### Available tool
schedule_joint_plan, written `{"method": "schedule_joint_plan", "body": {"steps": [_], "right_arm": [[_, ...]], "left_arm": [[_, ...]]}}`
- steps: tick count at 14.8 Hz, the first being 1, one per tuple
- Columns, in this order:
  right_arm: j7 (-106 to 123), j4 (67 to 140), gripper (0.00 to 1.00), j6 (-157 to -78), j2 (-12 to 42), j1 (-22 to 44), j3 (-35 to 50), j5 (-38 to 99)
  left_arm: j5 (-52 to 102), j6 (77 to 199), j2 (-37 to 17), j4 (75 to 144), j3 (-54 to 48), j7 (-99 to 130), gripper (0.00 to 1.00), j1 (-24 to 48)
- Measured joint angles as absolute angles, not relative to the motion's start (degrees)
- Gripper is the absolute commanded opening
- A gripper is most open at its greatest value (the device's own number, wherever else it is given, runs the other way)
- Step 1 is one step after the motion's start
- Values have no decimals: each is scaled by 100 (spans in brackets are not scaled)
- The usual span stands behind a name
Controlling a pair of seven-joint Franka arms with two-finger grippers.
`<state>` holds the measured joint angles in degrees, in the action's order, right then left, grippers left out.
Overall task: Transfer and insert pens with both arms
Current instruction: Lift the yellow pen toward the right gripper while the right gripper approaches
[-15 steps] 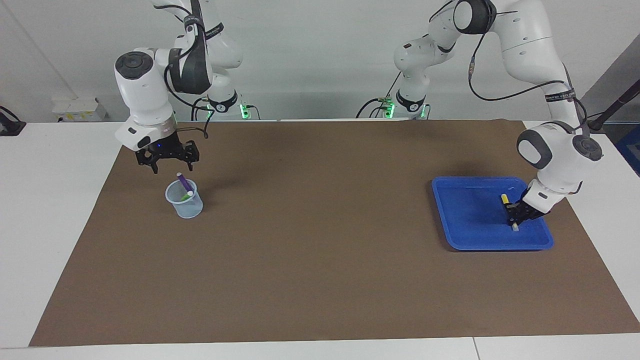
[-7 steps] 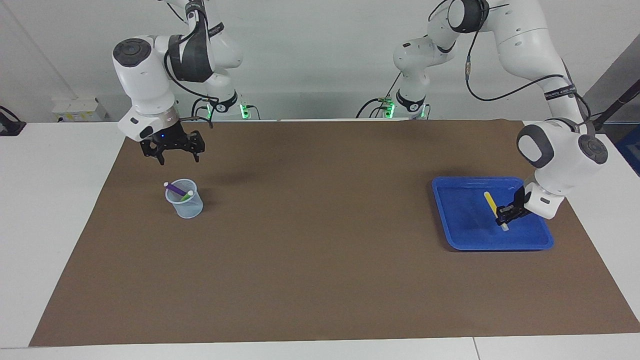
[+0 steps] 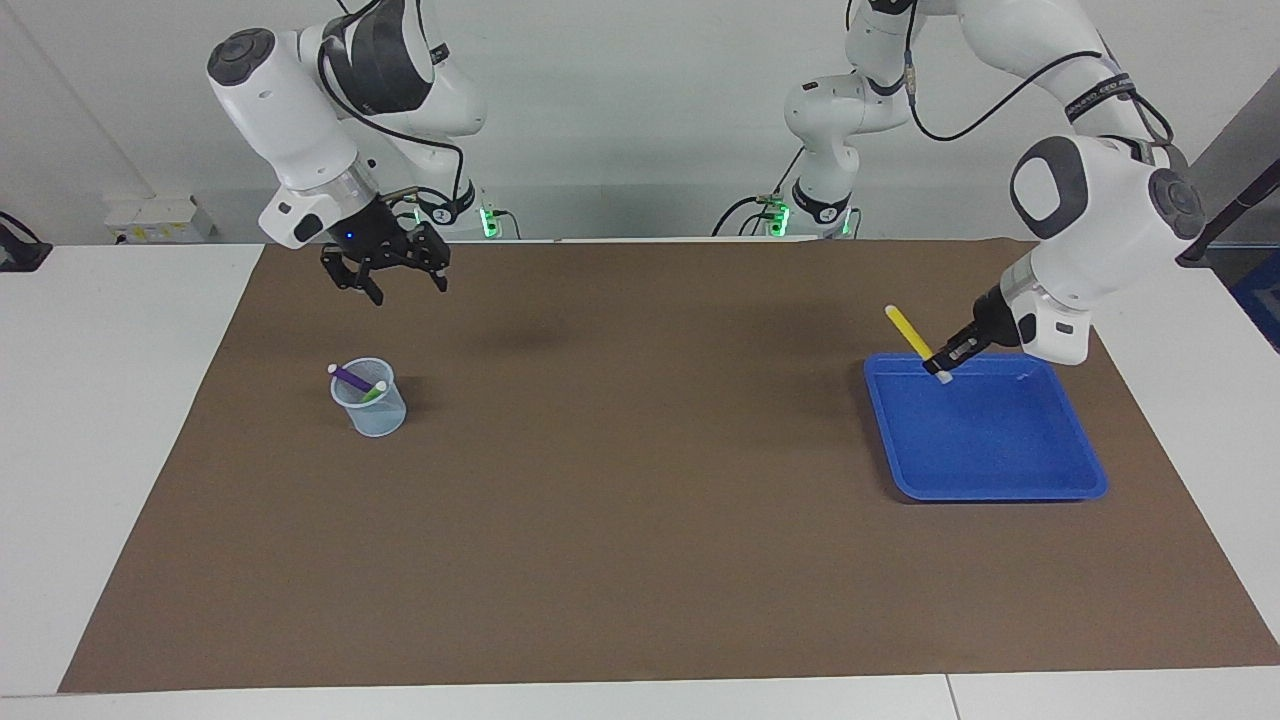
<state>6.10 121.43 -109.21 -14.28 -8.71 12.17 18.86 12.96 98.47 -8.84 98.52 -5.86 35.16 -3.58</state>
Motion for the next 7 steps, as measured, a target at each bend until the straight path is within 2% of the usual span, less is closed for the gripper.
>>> {"method": "schedule_joint_plan", "body": {"steps": [7], "right_arm": [[841, 12127, 100, -11214, -1445, -392, 1225, 3433]], "left_arm": [[2026, 9872, -606, 9857, -617, 6837, 0, 1110]]}}
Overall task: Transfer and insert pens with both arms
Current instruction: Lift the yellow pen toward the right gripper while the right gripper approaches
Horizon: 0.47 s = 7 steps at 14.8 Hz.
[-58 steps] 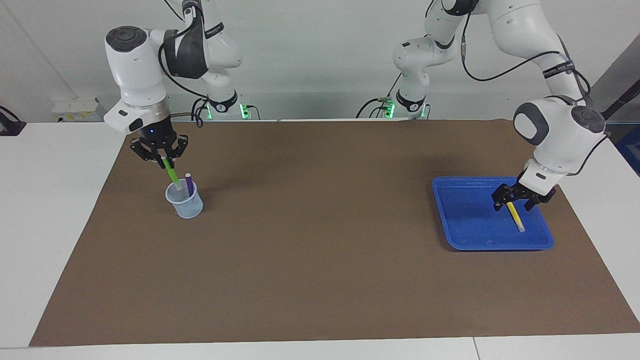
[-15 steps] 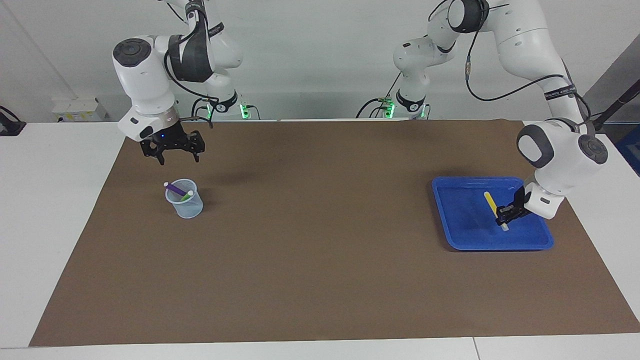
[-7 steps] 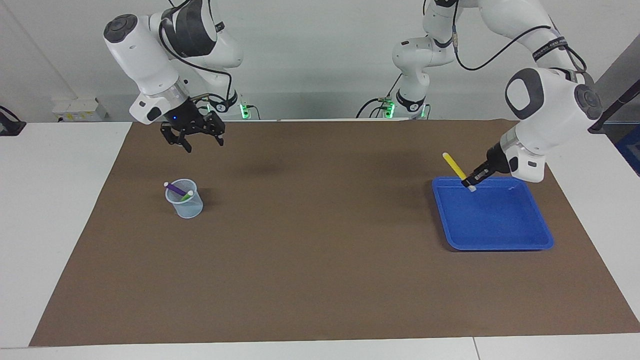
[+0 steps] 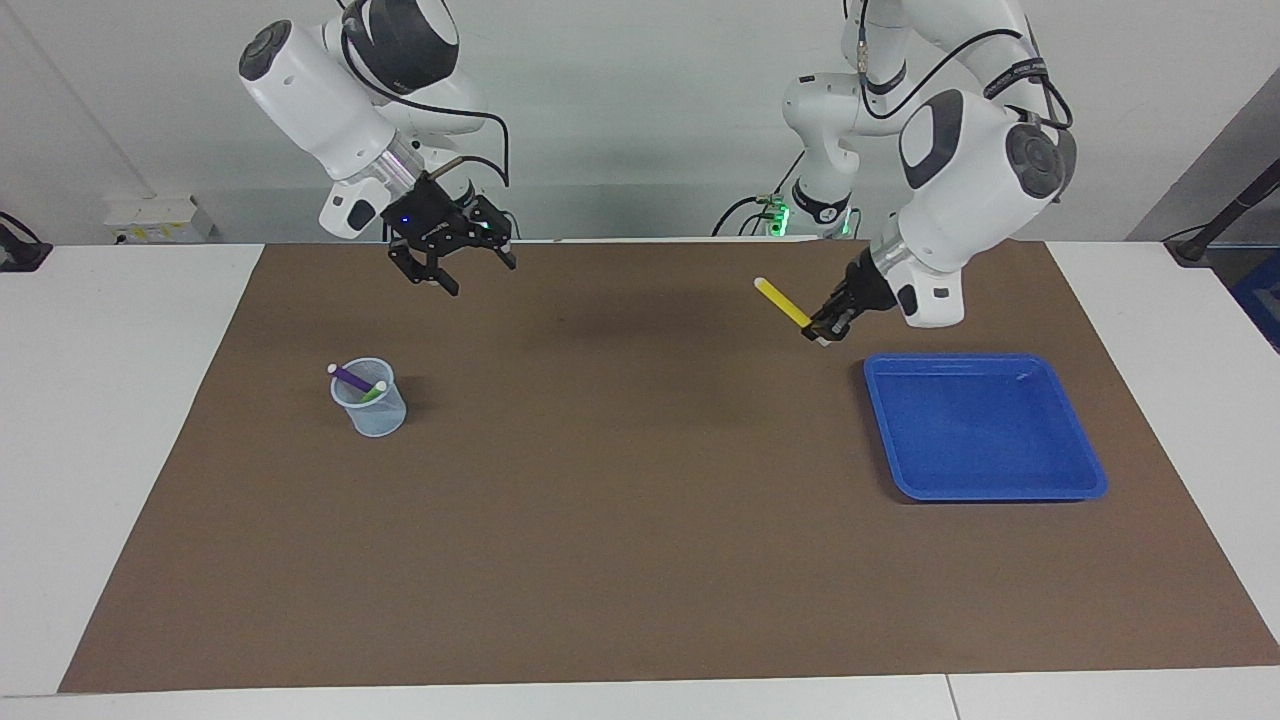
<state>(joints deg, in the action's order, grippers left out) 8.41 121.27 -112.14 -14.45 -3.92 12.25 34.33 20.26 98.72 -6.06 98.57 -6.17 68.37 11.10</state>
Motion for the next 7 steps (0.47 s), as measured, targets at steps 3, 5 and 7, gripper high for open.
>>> {"method": "schedule_joint_plan", "body": {"steps": [3, 5, 7], "right_arm": [[1060, 12127, 100, -11409, -1444, -271, 1225, 4008], [1077, 12129, 100, -11687, -1443, -66, 1227, 4341], [1077, 12136, 100, -12035, -1443, 194, 1229, 4636]], "left_arm": [[2292, 10001, -561, 9857, -619, 7678, 0, 1529], [2405, 10284, -525, 9860, -617, 8299, 0, 1861], [2413, 10802, -515, 9873, -619, 9023, 0, 2284]]}}
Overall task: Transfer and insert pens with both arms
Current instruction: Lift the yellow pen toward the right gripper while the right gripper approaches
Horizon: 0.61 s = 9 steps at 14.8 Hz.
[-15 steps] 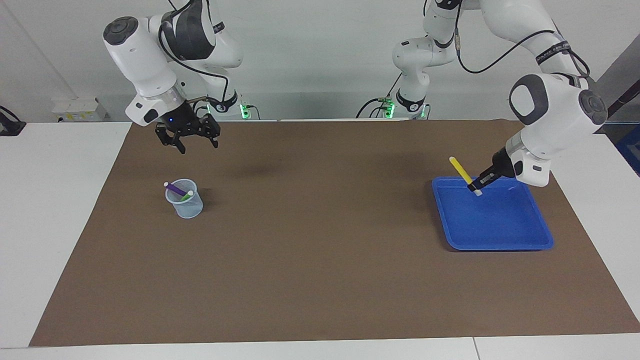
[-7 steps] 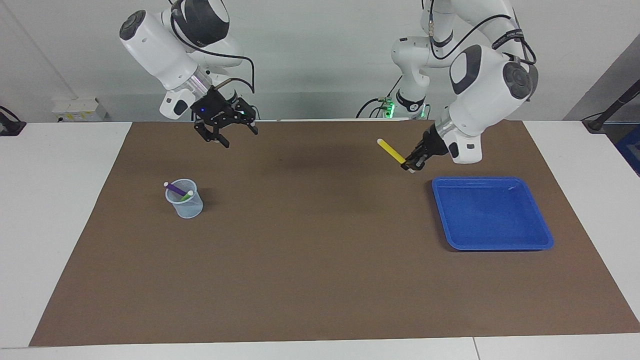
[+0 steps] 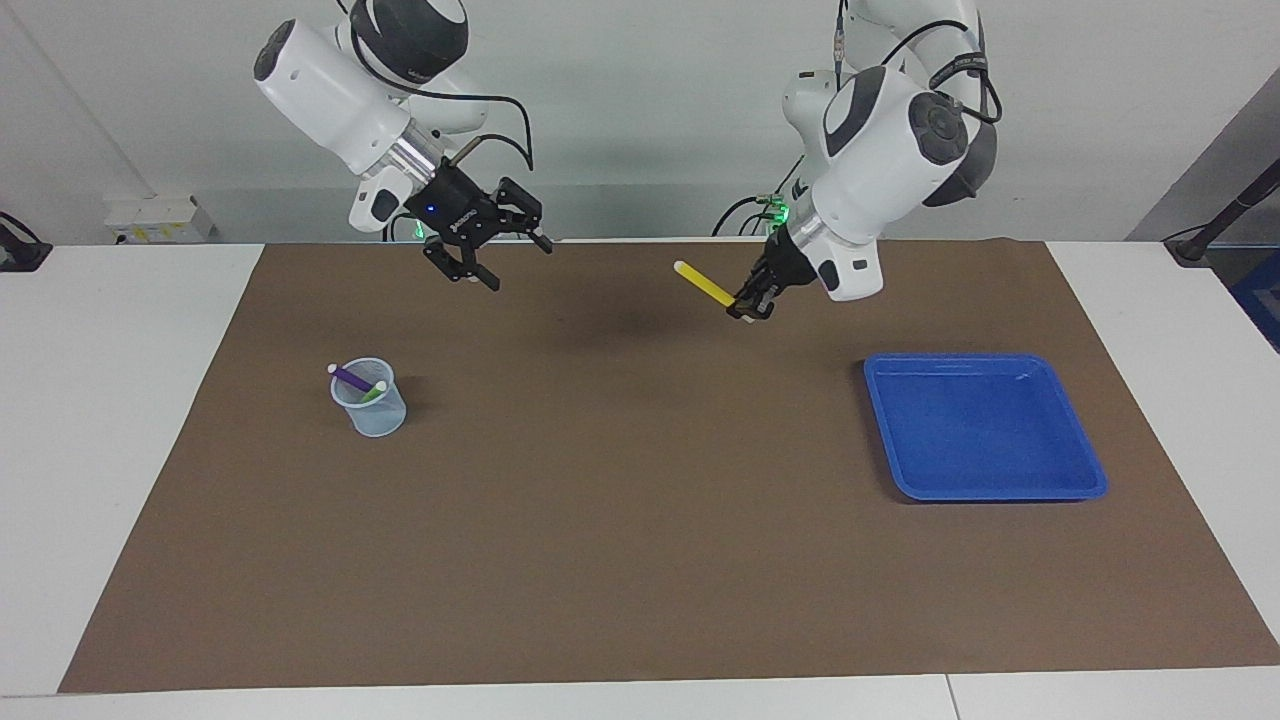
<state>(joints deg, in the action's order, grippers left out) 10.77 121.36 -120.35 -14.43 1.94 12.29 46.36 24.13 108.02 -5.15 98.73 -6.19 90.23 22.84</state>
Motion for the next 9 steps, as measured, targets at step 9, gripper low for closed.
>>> {"method": "schedule_joint_plan", "body": {"steps": [9], "right_arm": [[1076, 12210, 100, -12581, -1405, 587, 1228, 4915]], "left_arm": [[2618, 11999, -515, 10116, -515, 10466, 0, 2884]]}}
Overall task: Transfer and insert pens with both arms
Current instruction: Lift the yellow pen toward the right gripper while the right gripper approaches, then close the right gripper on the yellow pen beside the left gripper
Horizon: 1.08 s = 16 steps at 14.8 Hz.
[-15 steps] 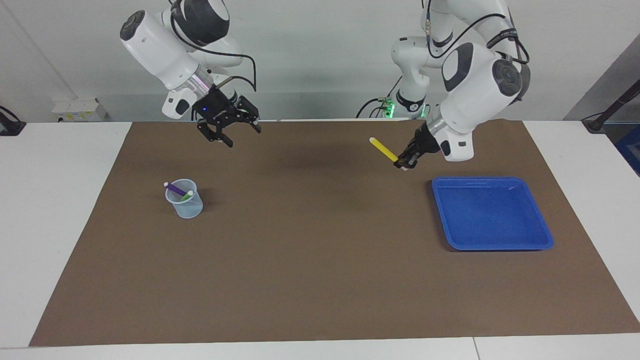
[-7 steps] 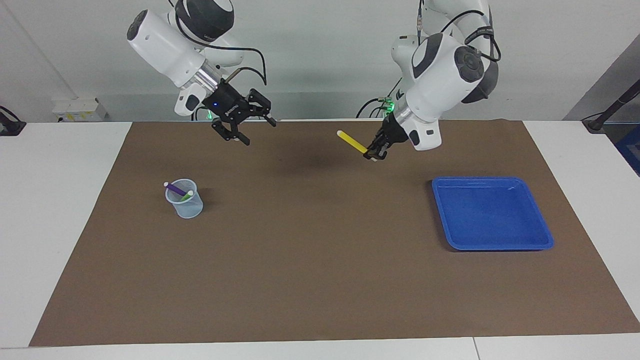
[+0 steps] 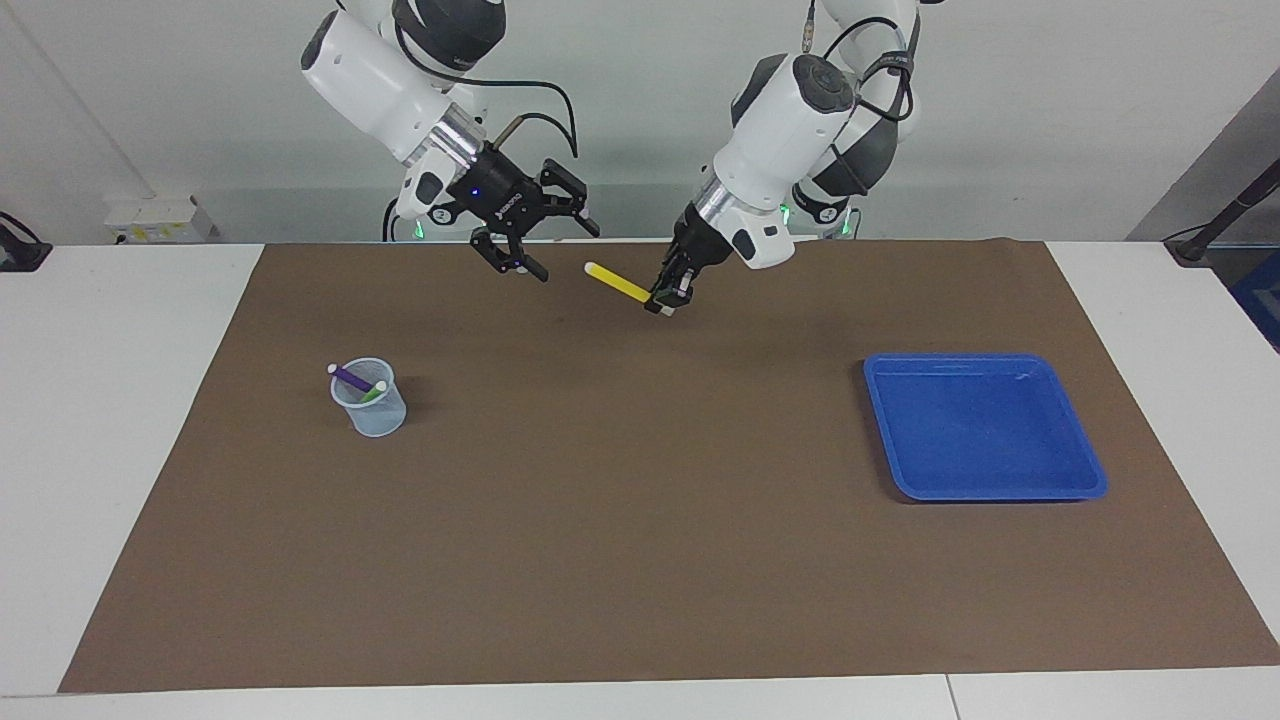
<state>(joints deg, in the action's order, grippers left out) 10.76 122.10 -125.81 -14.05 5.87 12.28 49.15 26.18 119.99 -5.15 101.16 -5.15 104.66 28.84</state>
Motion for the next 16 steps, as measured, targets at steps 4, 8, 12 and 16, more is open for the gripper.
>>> {"method": "schedule_joint_plan", "body": {"steps": [4, 8, 12, 16], "right_arm": [[1066, 12303, 98, -13143, -1251, 936, 1234, 5007], [1065, 12309, 93, -13301, -1149, 1020, 1233, 5050], [1065, 12311, 92, -13544, -1035, 1039, 1231, 5051], [1065, 12310, 89, -13847, -822, 1185, 1234, 5051]], "left_arm": [[2647, 12147, -515, 10201, -507, 10491, 0, 2884], [2648, 12184, -505, 10287, -509, 10491, 0, 2884], [2648, 12187, -478, 10339, -510, 10491, 0, 2884], [2648, 12188, -468, 10350, -513, 10491, 0, 2885]]}}
